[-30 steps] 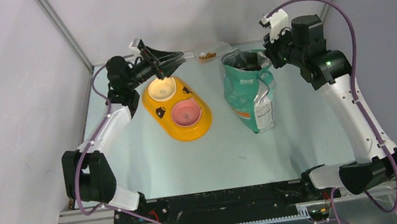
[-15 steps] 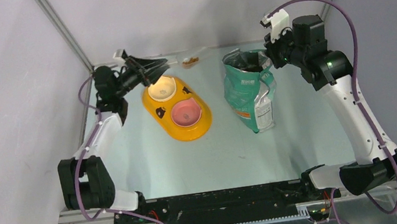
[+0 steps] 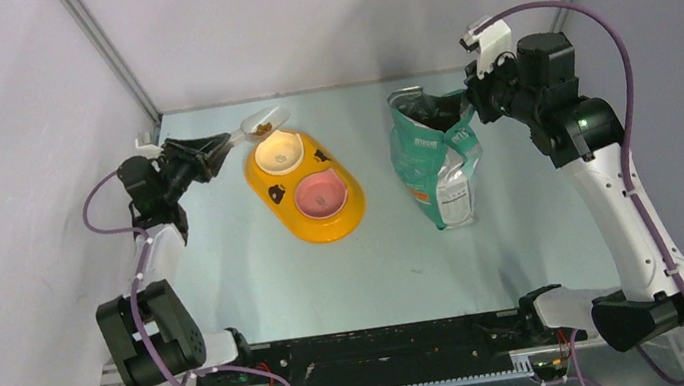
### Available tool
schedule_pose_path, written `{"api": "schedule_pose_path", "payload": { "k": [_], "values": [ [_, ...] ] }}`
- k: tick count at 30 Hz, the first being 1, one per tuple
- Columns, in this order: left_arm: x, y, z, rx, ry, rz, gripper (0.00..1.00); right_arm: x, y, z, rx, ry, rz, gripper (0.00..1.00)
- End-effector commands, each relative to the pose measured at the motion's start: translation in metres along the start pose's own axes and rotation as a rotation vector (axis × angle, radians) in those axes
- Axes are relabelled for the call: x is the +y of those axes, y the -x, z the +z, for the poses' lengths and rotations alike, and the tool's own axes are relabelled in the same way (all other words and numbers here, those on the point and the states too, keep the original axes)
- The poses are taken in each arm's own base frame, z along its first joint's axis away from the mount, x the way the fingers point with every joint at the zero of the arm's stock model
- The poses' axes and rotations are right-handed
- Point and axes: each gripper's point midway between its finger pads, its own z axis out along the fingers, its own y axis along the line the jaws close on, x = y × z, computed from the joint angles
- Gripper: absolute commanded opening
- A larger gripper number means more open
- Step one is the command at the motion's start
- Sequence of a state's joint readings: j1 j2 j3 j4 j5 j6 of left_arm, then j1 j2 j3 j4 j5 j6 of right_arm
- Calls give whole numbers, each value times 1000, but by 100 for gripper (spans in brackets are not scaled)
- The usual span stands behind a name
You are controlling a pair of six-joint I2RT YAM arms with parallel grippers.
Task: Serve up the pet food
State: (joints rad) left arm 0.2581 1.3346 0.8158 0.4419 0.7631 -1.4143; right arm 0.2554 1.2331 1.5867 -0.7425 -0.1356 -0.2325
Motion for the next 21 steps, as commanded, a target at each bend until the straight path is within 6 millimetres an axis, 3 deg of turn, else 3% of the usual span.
{"api": "schedule_pose_path", "payload": {
  "k": [1,6,12,15,21],
  "values": [
    [25,23,-4,-86,113,203,0,-7,64,-47,-257,-48,-13,0],
    [59,36,-1,-97,243,220,0,-5,63,-54,-274,-46,-3,0],
    [80,58,5,-113,380,306,0,-5,62,-56,-277,-44,7,0],
    [97,58,14,-61,442,335,0,-5,63,-56,-278,-41,13,0],
    [107,50,34,38,520,458,0,-7,58,-52,-265,-43,21,0]
  ]
}}
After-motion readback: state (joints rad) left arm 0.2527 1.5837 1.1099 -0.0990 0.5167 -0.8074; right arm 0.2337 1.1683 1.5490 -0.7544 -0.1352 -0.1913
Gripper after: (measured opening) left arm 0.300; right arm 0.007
